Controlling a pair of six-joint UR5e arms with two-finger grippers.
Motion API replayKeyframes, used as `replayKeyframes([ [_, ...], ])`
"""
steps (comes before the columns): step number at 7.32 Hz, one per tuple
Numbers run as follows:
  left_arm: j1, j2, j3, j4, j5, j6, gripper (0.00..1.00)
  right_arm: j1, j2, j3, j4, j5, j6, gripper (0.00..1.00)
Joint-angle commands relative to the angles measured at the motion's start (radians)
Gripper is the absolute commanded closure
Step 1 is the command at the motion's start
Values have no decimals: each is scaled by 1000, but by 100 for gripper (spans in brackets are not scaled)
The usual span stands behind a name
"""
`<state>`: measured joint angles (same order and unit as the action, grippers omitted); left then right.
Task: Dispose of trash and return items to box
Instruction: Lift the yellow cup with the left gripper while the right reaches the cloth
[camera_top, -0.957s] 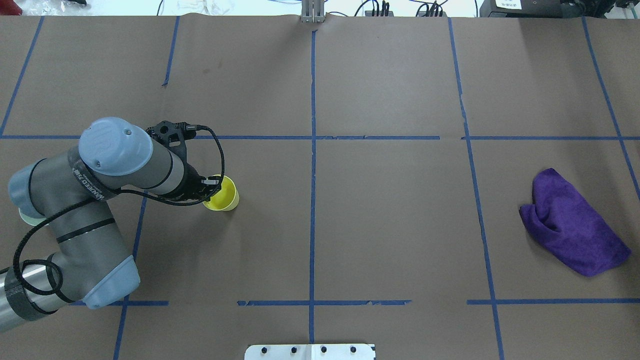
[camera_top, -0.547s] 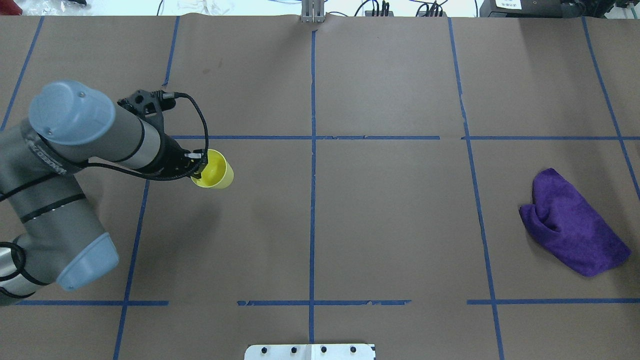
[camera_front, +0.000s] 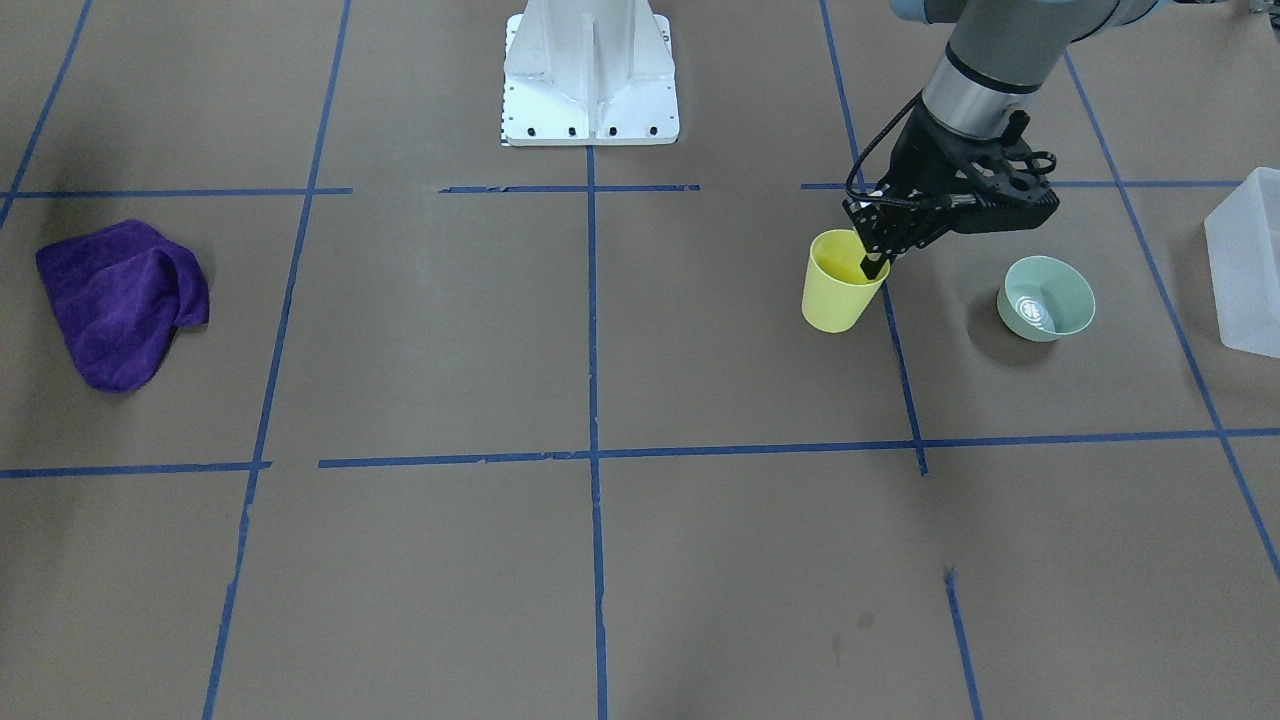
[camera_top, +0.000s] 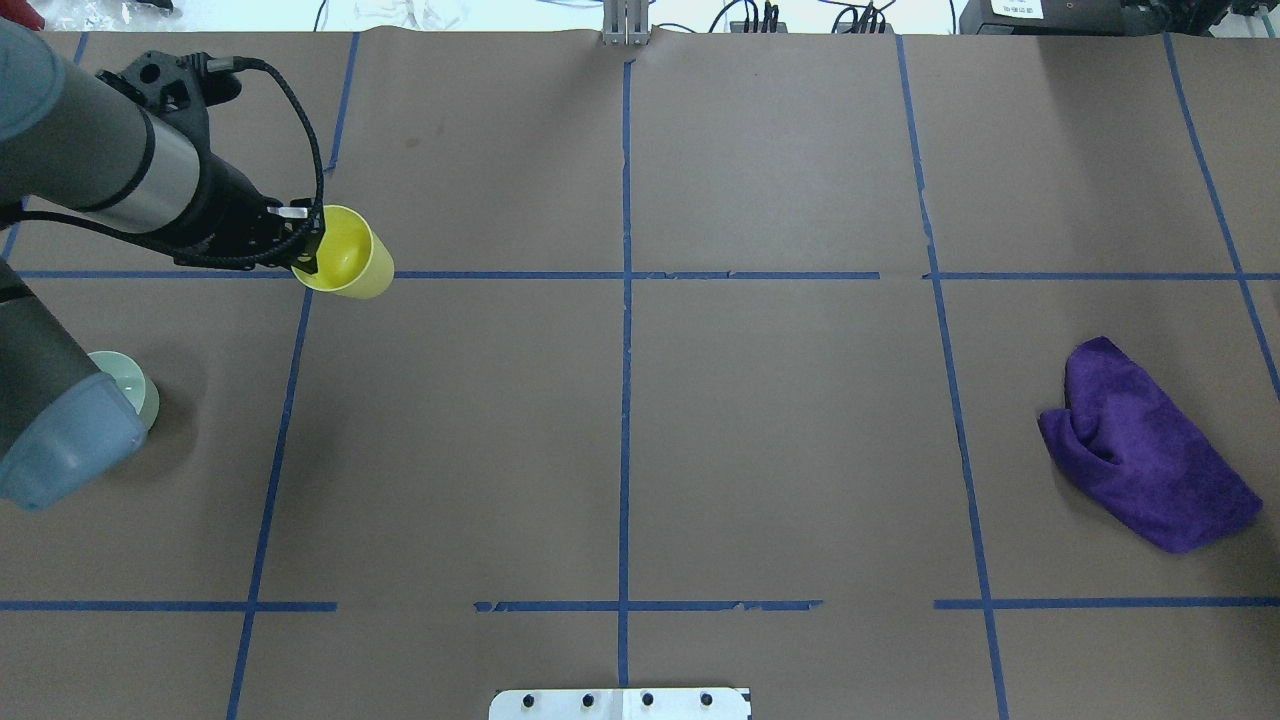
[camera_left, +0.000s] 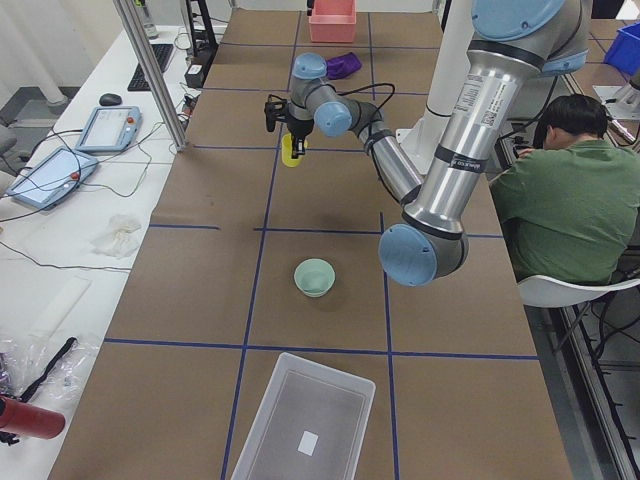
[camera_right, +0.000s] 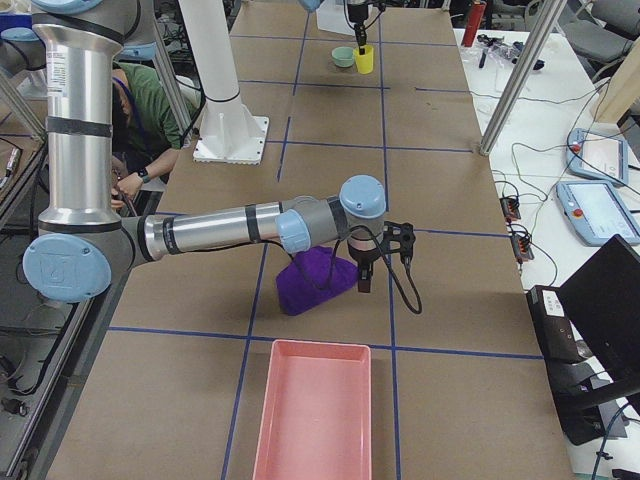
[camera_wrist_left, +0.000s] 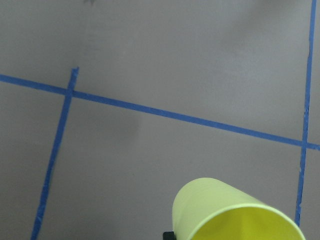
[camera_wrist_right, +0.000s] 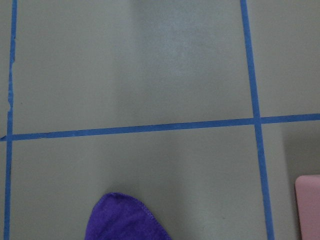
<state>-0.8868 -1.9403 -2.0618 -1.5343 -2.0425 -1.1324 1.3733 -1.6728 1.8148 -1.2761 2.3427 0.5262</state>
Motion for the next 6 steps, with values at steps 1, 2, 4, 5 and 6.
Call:
replayKeyframes([
  [1, -124, 9, -9, 37, -36, 184, 100, -136, -85, 30, 188, -36, 176, 0],
  [2, -173, 21, -15, 77, -36, 282, 100, -178, -108, 55, 189, -45, 176, 0],
  [4, -312, 64, -15, 120, -79, 499, 100, -305, -156, 112, 189, -83, 224, 0],
  [5, -372, 102, -3, 120, -88, 642, 100, -392, -154, 121, 189, -129, 268, 0],
  [6, -412, 118, 23, 121, -88, 752, 100, -495, -153, 121, 189, -229, 299, 0],
])
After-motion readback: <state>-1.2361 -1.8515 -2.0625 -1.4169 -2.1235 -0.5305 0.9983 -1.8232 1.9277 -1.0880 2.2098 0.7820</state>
